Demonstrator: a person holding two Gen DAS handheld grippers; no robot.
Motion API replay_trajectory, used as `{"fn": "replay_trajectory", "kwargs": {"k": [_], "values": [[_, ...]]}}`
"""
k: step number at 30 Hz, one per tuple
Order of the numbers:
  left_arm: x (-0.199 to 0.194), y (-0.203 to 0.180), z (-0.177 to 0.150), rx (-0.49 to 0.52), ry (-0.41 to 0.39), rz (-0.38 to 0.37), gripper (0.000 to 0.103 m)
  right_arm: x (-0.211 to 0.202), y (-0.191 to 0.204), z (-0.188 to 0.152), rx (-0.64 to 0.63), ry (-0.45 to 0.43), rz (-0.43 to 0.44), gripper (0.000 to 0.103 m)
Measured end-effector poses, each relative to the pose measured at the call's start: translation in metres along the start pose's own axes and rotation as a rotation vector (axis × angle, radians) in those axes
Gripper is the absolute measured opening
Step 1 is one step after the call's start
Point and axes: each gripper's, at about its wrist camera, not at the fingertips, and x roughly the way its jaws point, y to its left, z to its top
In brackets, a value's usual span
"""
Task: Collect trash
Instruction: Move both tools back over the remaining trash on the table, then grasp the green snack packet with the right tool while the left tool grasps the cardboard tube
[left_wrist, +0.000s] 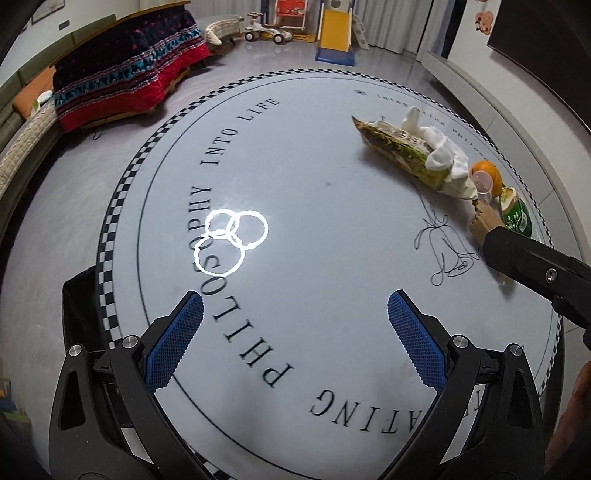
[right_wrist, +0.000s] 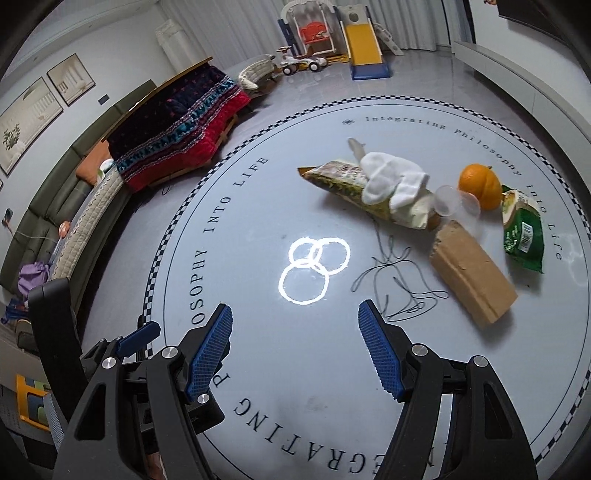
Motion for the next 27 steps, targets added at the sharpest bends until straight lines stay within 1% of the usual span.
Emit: {"fn": "replay_trajectory", "kwargs": {"k": [3, 7, 11, 15, 19, 24, 27], "values": [[0.005, -0.025, 0.005, 0.010, 0.014, -0.030, 0.097, -0.007, -0.024, 0.004, 0.027, -0.012, -0.017, 0.072], [0.016, -0.060, 0.013, 0.015, 0.044, -0.105, 0.097, -0.016, -0.058, 0.013, 0.069, -0.029, -0.051, 0.072], [0.027, -0.094, 0.018, 0.027, 0.066, -0.130, 0.097, -0.022, -0.090, 0.019, 0.102, -0.044, -0.083, 0.072], [0.036, -0.123, 0.023, 0.014, 0.092, -0.159, 0.097, -0.023, -0.124, 0.028, 0.140, -0.050, -0.115, 0.072], [0.047, -0.147, 0.029, -0.023, 0.115, -0.171, 0.097, -0.017, -0.157, 0.039, 0.163, -0.036, -0.165, 0.072], [0.061, -0.167, 0.037, -0.100, 0.144, -0.150, 0.097, 0.000, -0.193, 0.059, 0.195, -0.002, -0.220, 0.072], [0.068, -0.177, 0.041, -0.118, 0.150, -0.122, 0.097, 0.010, -0.203, 0.067, 0.199, 0.028, -0.227, 0.072]]}}
